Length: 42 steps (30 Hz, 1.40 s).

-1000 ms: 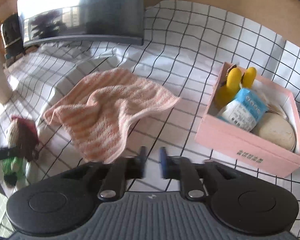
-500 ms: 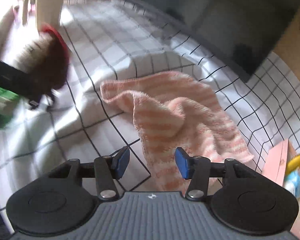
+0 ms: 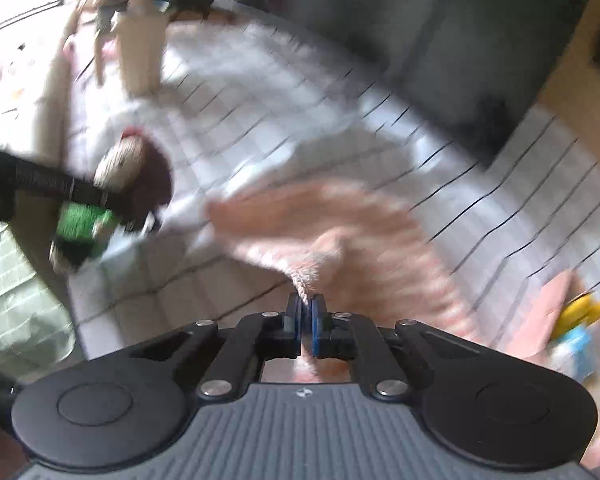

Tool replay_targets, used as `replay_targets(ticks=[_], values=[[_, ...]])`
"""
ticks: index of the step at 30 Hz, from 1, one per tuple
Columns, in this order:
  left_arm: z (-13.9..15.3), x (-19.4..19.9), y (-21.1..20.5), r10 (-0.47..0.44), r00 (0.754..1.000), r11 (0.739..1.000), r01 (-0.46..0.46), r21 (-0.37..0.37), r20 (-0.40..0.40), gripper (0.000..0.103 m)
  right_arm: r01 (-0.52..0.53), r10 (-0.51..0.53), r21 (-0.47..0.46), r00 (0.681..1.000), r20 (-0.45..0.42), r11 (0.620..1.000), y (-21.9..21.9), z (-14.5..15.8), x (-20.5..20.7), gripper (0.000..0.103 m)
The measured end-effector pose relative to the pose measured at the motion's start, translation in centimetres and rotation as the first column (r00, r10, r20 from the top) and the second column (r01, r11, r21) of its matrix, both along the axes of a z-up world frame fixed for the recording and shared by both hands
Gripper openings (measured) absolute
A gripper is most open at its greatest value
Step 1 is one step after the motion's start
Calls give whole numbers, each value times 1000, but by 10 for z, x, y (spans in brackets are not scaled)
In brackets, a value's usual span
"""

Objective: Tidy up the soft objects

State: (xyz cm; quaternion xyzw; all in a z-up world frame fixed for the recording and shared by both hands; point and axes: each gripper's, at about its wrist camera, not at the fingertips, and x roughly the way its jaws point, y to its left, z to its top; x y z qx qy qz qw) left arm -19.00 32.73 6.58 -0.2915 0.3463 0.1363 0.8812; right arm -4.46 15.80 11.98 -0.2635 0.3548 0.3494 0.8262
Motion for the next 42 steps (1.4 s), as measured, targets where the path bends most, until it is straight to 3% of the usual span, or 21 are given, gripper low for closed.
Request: replay_targets(ticks=[5,8,9,10,12,16,19,22,24,27,30,33,36,42], values=[[3,16,-7,-45,999,999,45,-3,16,59,178,-183,56,976,114,982,-16,15,62,5],[3,23,-14,-72,997,997,72,-9,18,59,267,-275,100,958,81,959,-27,3,104,10],[2,24,-16,-79,997,997,79,-11,15,59,301,-306,111,952,29,947,-33,-4,118,22],[1,24,-18,-84,996,996,84,-13,12,59,324,-325,122,946,-17,938,-37,-10,128,43],[0,22,-21,-90,996,996,90,-19,6,59,381,-373,154,924,-84,912,-48,-17,136,67],[-2,13,-20,-72,997,997,71,-23,-9,59,451,-431,264,892,-134,853,-67,-19,117,79],[-3,7,-14,-40,999,999,39,-25,-21,59,387,-371,297,922,-109,873,-63,-18,92,89],[-3,5,-10,-27,999,999,26,-23,-31,59,305,-312,210,950,-1,929,-36,-25,85,91],[-1,8,-10,-41,999,999,41,-15,-32,59,331,-341,182,940,21,926,-26,-31,105,91],[6,16,-16,-93,995,996,93,0,-21,59,428,-425,132,904,-45,894,-22,-38,153,91],[13,28,-27,-152,988,988,152,20,-3,59,476,-474,-12,872,-124,879,-16,-59,194,91],[14,43,-37,-202,979,979,202,19,7,59,378,-385,-112,922,-45,919,-3,-80,186,91],[12,70,-46,-262,965,965,262,18,7,59,307,-299,-111,950,86,945,-2,-83,163,91],[3,143,-68,-376,926,926,376,32,-8,59,287,-285,-10,955,86,958,-29,-45,141,91]])
